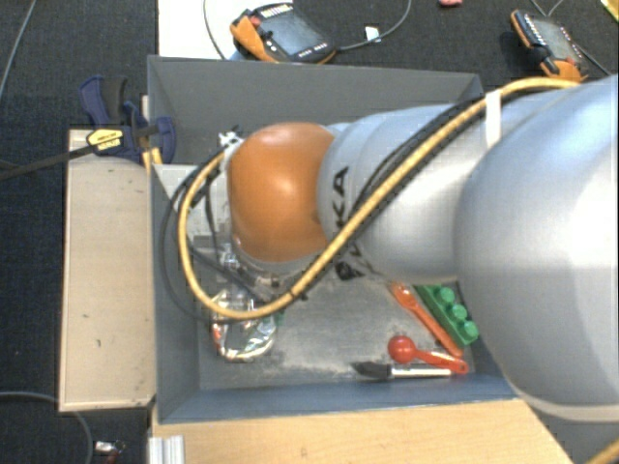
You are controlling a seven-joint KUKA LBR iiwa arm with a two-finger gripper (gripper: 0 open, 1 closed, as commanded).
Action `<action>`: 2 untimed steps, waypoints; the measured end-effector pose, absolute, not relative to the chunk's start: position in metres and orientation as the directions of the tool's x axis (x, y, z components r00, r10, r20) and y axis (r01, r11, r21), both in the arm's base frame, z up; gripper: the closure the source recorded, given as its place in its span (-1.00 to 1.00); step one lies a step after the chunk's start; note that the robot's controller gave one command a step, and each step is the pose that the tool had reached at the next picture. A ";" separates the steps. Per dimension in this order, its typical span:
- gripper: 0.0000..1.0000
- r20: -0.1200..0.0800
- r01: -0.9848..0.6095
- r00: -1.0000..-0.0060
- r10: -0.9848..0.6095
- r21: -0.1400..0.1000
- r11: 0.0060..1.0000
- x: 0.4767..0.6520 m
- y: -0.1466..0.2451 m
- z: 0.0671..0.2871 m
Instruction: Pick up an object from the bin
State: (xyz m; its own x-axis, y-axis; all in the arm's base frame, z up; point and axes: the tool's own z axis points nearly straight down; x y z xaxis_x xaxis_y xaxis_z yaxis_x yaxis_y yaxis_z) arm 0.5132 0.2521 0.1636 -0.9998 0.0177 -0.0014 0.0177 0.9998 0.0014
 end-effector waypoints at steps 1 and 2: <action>-1.00 -0.001 0.019 -1.000 0.019 0.002 1.000 0.513 0.252 0.164; -1.00 0.001 -0.028 -1.000 -0.028 0.000 1.000 0.522 0.203 0.123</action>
Offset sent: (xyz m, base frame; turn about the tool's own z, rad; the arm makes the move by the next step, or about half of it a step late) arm 0.0080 -0.0462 -0.0392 -0.0494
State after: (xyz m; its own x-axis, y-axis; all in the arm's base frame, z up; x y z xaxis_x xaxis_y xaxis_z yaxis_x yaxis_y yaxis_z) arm 0.5215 0.2033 0.1230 -0.9996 -0.0280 0.0006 -0.0280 0.9996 0.0002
